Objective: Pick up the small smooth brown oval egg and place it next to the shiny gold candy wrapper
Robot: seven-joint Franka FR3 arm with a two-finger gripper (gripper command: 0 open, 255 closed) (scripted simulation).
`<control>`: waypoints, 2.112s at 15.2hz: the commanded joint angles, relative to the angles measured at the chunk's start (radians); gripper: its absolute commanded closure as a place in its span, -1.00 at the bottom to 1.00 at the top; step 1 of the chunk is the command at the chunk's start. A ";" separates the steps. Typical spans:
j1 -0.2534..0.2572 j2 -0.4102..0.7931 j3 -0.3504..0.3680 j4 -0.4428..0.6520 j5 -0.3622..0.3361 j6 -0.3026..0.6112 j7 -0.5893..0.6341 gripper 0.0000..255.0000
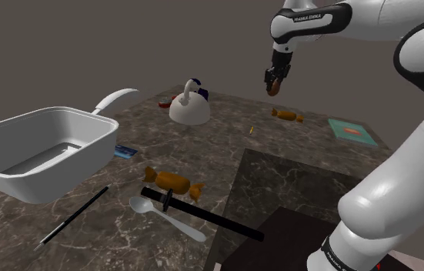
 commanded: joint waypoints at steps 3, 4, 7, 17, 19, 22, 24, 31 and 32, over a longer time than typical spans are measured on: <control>-0.043 0.056 -0.052 0.064 0.019 0.003 -0.102 1.00; -0.054 0.071 -0.064 0.081 0.025 0.003 -0.126 1.00; -0.089 0.122 -0.099 0.142 0.046 -0.001 -0.199 1.00; -0.233 0.367 -0.183 0.458 0.154 -0.066 -0.432 1.00; -0.271 0.434 -0.193 0.553 0.181 -0.095 -0.474 1.00; -0.347 0.572 -0.201 0.760 0.230 -0.167 -0.537 1.00; -0.342 0.556 -0.199 0.708 0.225 -0.130 -0.536 1.00; -0.327 0.523 -0.200 0.561 0.218 -0.016 -0.536 1.00; -0.325 0.520 -0.200 0.543 0.217 -0.001 -0.536 1.00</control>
